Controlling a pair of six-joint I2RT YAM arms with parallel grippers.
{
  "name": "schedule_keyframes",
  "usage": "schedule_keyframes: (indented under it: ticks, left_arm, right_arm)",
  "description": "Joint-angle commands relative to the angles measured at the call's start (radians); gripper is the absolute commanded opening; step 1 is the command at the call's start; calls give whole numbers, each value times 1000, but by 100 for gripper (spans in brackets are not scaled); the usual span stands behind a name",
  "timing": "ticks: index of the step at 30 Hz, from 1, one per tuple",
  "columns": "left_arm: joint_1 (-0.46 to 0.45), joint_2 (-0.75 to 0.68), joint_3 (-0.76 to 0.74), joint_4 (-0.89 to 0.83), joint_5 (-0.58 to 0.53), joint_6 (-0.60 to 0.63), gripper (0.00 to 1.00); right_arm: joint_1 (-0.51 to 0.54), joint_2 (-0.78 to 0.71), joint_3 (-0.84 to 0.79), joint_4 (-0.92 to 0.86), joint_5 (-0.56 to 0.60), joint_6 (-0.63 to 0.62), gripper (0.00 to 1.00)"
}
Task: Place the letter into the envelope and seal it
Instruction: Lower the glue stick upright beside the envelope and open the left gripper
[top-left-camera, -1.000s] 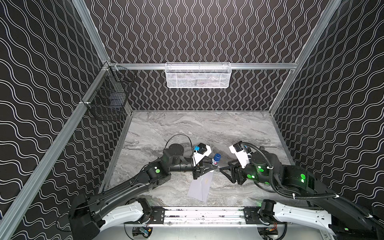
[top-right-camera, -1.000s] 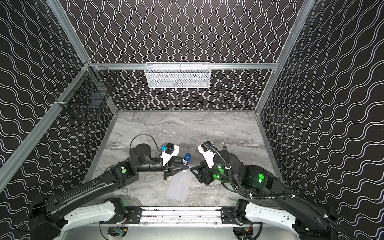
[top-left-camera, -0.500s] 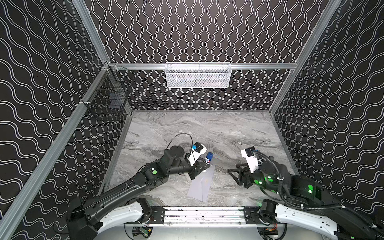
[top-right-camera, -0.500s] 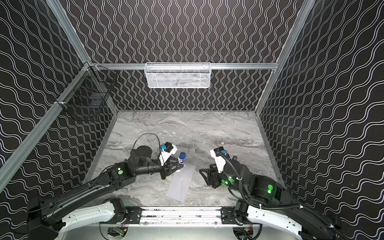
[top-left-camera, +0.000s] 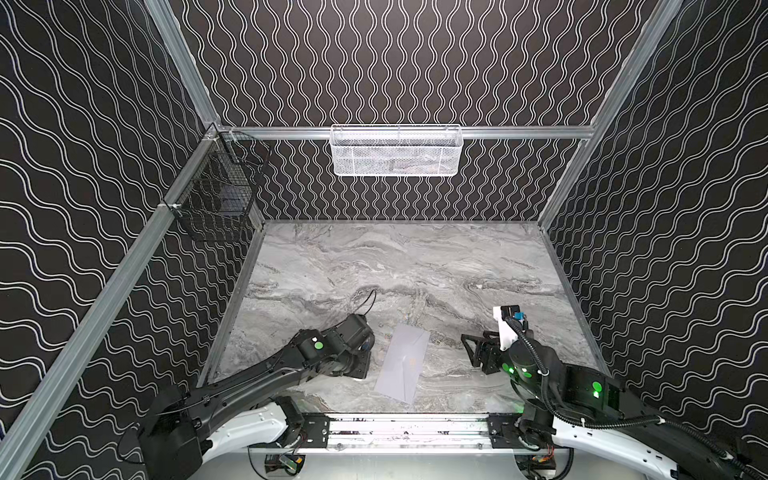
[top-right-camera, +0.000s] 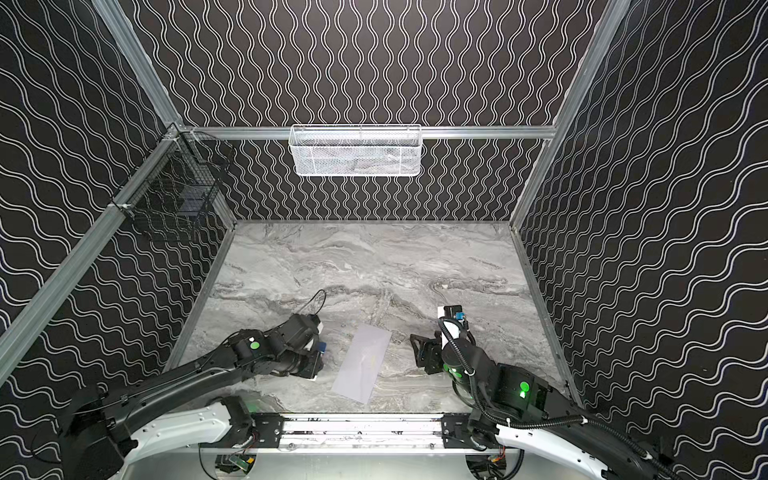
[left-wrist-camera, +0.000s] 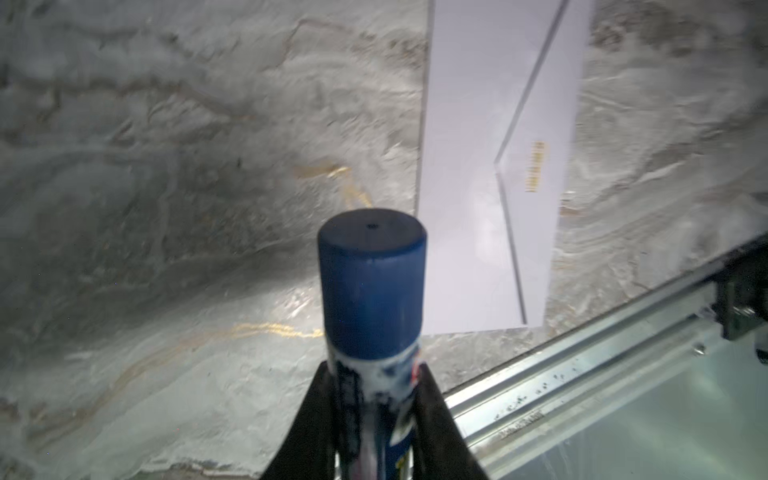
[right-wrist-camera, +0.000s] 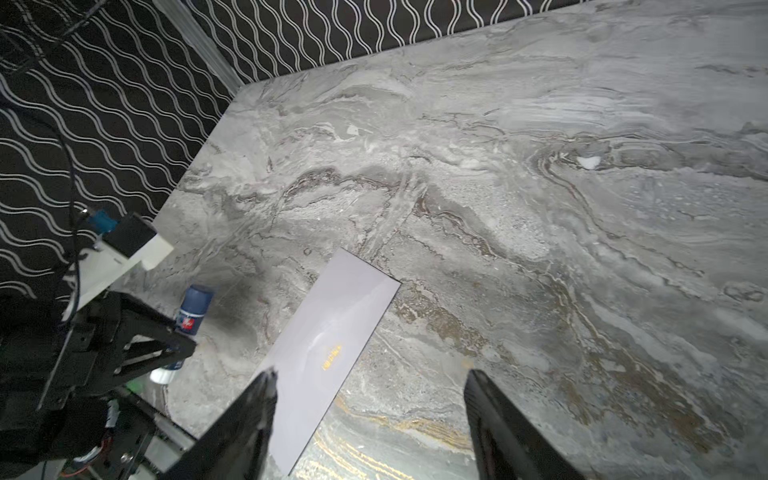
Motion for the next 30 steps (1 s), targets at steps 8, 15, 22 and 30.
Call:
schedule_keyframes:
  ticks: [8,15,22,30]
  left_arm:
    - [54,157,-28,14,3,-111,0]
    - [56,192,-60,68,24,-109,3]
    - [58,154,-88,67,28,-96,35]
    - [58,94,-91,73,36,-83,60]
  right_arm:
    - [1,4,-59,42,113,34,82]
    - [0,14,-70,63,146,-1,95]
    - [-3,62,-55,90,149,-45,99]
    - [-17,121,-31,142,110,-142,99]
